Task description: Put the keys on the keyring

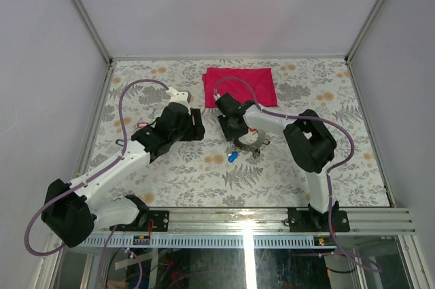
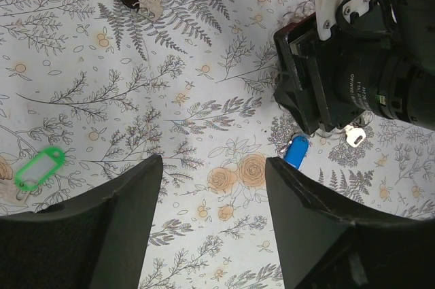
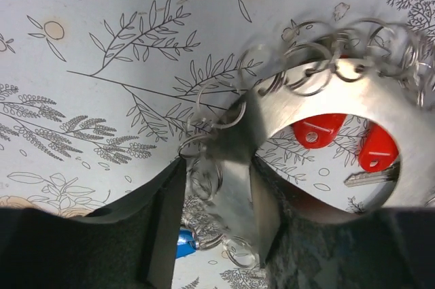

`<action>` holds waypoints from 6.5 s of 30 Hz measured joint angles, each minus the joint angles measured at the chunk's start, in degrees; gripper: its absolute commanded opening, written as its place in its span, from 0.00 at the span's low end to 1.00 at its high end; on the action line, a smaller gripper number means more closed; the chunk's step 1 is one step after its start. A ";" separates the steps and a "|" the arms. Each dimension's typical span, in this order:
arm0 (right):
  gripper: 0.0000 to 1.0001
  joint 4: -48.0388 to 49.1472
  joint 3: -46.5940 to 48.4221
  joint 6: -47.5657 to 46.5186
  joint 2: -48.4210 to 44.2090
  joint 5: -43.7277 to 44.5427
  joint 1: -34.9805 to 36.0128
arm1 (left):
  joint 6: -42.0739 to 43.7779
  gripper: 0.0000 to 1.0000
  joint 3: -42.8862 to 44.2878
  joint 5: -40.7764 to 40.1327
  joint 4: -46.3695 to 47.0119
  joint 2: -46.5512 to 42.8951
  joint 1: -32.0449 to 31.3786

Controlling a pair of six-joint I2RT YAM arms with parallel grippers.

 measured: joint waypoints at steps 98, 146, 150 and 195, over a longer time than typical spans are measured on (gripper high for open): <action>0.67 1.84 -24.46 7.10 -65.68 -6.91 -8.07 | -10.95 0.00 -2.36 32.72 37.55 18.29 -8.09; 0.15 30.40 -47.32 6.03 -65.44 -17.27 -7.67 | -15.34 0.22 8.66 35.58 21.62 7.13 -5.99; 0.00 27.74 -45.35 6.82 -67.10 -15.69 -7.32 | -13.11 0.45 11.41 34.27 18.64 5.88 -5.99; 0.00 -28.24 -1.97 -4.92 -43.30 -37.64 -8.35 | 16.11 0.76 -12.87 16.76 23.85 -36.17 -5.90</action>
